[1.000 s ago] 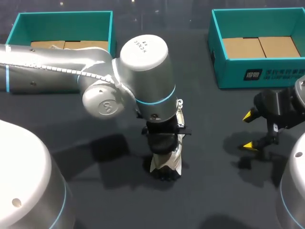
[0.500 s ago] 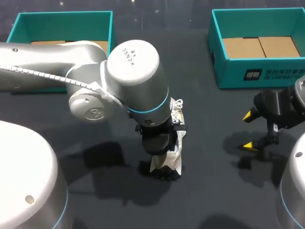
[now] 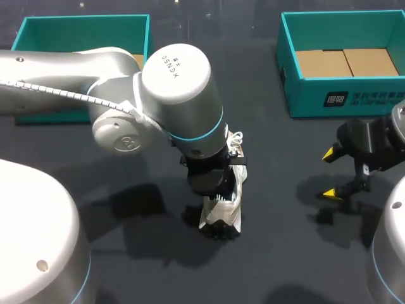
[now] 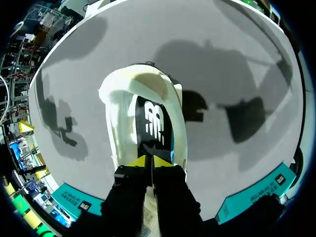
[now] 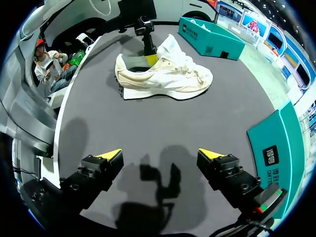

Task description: Take the shoe out of the shoebox, open the shoe tongue, remove and reinsert the insole, then place the shoe into the shoebox

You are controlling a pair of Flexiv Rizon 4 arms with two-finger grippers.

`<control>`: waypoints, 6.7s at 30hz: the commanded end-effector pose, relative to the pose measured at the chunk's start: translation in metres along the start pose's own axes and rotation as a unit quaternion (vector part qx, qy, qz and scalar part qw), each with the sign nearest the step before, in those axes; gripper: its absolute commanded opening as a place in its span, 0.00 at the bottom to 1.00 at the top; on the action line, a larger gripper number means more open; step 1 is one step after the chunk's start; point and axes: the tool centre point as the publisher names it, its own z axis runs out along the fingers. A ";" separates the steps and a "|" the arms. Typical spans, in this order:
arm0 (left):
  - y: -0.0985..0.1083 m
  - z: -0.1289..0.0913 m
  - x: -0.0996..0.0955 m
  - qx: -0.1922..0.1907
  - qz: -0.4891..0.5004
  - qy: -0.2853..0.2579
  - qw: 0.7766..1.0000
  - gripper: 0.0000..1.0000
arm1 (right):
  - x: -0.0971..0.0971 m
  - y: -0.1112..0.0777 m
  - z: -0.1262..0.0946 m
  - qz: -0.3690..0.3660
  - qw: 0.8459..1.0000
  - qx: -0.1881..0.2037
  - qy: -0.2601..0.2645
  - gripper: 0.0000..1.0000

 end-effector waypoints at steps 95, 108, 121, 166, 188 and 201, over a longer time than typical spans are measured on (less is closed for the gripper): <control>0.032 -0.015 0.002 0.004 0.023 0.013 1.000 0.76 | 0.001 0.000 0.000 0.000 1.000 0.001 -0.001 1.00; 0.054 -0.023 0.001 0.018 0.030 0.012 0.999 0.75 | 0.001 0.000 0.000 0.000 1.000 0.001 -0.001 1.00; 0.084 -0.044 0.001 0.019 0.027 0.010 0.999 0.67 | 0.001 0.000 0.000 0.000 1.000 0.001 -0.001 1.00; 0.037 -0.044 -0.005 0.044 0.032 -0.016 0.998 0.22 | 0.001 0.000 0.000 0.000 1.000 0.001 -0.001 1.00; -0.008 -0.031 0.000 0.025 0.044 -0.006 0.999 0.24 | 0.001 0.000 0.000 0.000 1.000 0.001 -0.001 1.00; -0.014 -0.003 -0.002 0.060 0.031 0.015 0.998 0.22 | 0.001 0.000 0.000 0.000 1.000 0.001 -0.001 1.00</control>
